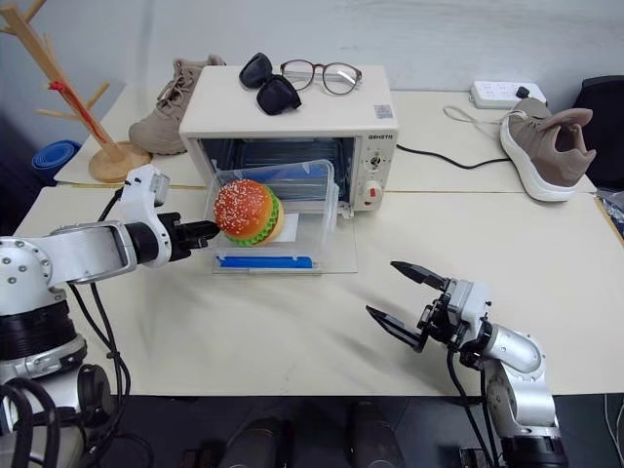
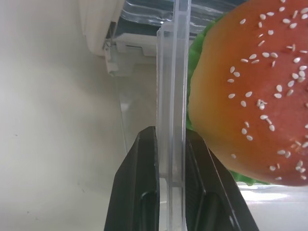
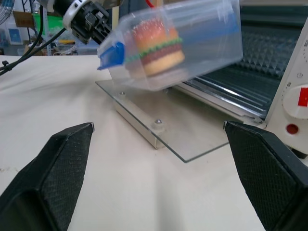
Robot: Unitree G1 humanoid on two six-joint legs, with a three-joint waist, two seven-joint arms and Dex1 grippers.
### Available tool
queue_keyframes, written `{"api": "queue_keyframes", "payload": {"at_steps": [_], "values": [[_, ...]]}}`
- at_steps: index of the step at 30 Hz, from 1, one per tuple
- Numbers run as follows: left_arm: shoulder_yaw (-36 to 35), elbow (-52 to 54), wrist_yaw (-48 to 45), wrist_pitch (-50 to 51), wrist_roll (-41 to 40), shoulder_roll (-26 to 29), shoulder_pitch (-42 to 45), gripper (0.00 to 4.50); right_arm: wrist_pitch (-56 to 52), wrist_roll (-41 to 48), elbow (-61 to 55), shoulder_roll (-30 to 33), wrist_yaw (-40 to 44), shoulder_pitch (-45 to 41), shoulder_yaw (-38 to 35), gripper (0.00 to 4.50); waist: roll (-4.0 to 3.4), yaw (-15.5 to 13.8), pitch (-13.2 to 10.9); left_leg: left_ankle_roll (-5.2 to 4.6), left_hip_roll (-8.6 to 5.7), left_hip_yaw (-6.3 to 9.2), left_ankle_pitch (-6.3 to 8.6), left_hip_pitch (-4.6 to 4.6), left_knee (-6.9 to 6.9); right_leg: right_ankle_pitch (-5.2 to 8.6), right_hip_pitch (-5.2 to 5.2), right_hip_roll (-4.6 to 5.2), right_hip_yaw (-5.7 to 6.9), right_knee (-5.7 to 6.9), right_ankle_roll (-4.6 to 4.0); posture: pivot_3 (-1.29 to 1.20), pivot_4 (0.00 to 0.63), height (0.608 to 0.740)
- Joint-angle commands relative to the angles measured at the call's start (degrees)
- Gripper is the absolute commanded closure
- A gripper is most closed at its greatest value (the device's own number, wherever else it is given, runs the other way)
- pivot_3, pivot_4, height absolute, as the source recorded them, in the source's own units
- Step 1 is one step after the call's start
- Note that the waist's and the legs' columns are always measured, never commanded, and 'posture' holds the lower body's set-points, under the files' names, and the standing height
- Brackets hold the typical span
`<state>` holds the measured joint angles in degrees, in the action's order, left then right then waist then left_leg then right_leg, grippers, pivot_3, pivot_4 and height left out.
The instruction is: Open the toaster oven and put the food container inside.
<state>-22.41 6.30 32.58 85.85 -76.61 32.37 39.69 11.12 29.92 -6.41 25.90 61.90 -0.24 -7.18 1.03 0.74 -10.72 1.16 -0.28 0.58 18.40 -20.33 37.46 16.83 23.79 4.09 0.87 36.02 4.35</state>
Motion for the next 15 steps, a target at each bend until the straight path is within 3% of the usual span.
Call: {"api": "queue_keyframes", "payload": {"at_steps": [1, 5, 9, 11, 15], "values": [[-1.0, 1.8, 0.7, -2.5, 0.7, -1.2, 1.1, 3.0, -1.6, 0.4, -5.2, 0.3, -2.2, 1.2, 0.4, 0.0, 0.0, -0.4, 0.0, 0.0, 0.0, 0.0, 0.0, 0.01, 0.02, 0.0, -0.01, 0.0, 0.0, 0.0, 0.0, 0.0, 0.15, 0.74], [-3.5, 4.8, -3.9, -6.3, -1.6, -0.8, -0.8, 1.89, -7.6, 3.3, -10.4, 1.9, -3.5, 1.8, 0.8, 0.0, 0.0, -0.7, 0.0, 0.01, 0.0, 0.01, 0.0, 0.01, 0.05, 0.0, -0.02, -0.01, 0.0, 0.0, 0.0, 0.0, 0.15, 0.74], [-7.1, 6.8, -15.4, -7.6, -4.7, 5.5, -5.2, 1.89, -14.9, 5.2, -14.3, 5.5, -3.3, 1.5, 1.8, 0.0, 0.0, -0.5, 0.0, 0.03, 0.03, 0.01, 0.0, 0.01, 0.01, 0.01, -0.01, -0.04, -0.01, -0.03, -0.02, 0.0, 0.15, 0.74], [-7.1, 9.6, -23.6, -9.7, -1.8, 10.0, -8.6, 1.84, -18.4, 5.6, -15.5, 7.1, -4.1, 1.3, 2.4, 0.4, 0.0, -0.4, 0.0, 0.04, 0.04, 0.01, -0.01, 0.02, 0.0, 0.03, -0.01, -0.07, -0.01, -0.03, -0.05, 0.0, 0.15, 0.74], [-4.0, 17.7, -59.0, -33.8, 18.6, 21.8, -25.2, 2.75, -24.4, 2.3, -17.6, 10.3, -4.2, -1.1, 7.5, 1.63, -0.01, -0.2, 0.0, 0.05, 0.05, -0.18, -0.01, 0.11, -0.19, 0.09, 0.02, -0.08, -0.16, -0.09, -0.17, 0.0, 0.15, 0.74]]}}
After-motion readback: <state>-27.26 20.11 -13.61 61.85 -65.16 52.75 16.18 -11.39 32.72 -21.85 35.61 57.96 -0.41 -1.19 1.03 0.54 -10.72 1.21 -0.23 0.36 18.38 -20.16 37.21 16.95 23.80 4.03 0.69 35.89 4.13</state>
